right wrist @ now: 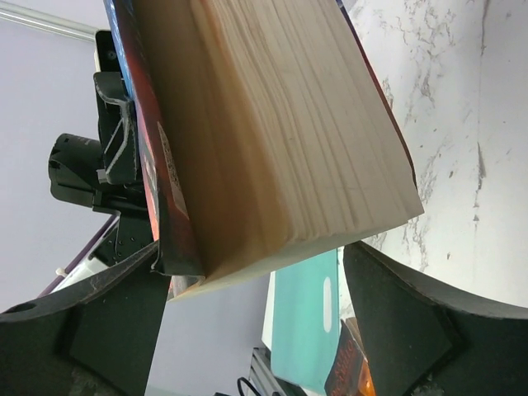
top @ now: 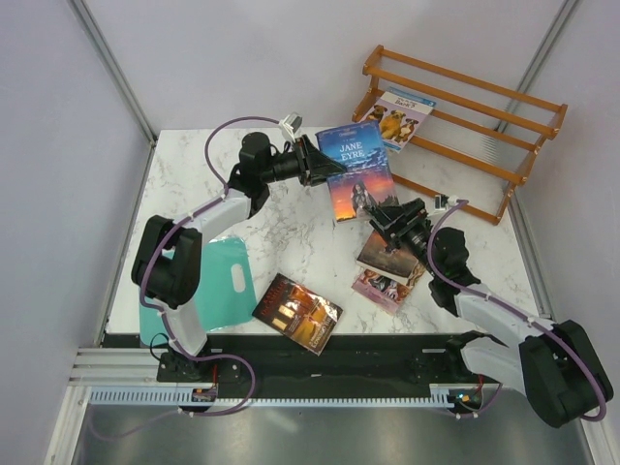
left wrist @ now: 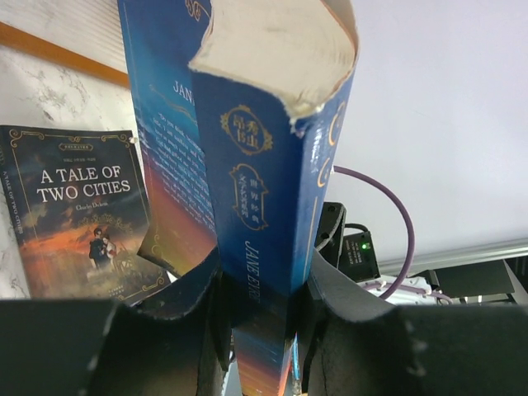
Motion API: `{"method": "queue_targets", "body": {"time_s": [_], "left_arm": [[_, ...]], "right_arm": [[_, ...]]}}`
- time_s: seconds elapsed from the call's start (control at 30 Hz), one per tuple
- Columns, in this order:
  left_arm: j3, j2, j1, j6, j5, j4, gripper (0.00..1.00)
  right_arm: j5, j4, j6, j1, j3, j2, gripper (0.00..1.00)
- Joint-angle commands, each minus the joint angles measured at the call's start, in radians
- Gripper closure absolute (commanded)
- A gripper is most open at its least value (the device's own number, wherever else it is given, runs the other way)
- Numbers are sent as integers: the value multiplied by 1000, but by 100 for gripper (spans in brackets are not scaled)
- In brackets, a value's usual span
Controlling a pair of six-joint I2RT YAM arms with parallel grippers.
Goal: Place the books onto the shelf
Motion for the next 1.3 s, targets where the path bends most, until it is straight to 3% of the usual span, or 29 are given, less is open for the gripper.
{"method": "queue_targets", "body": {"time_s": [0.0,0.4,0.53,0.77,1.13,1.27], "left_arm": [[35,-38,-16,-68,32,166,98],[107,14,-24,-71,33,149,98],[169,34,-21,1,35,50,98],[235,71,-25,23,50,-3,98],[43,-40,-64,27,50,25,98],[-37,-76,-62,49,41,25,98]], "right_arm": [[13,144,52,26,-2,31,10],[57,219,102,131,35,83,8],[50,273,141,158,39,112,7],[99,207,94,166,45,66,5],[270,170,60,152,58,63,5],[313,94,52,137,48,-15,12]]}}
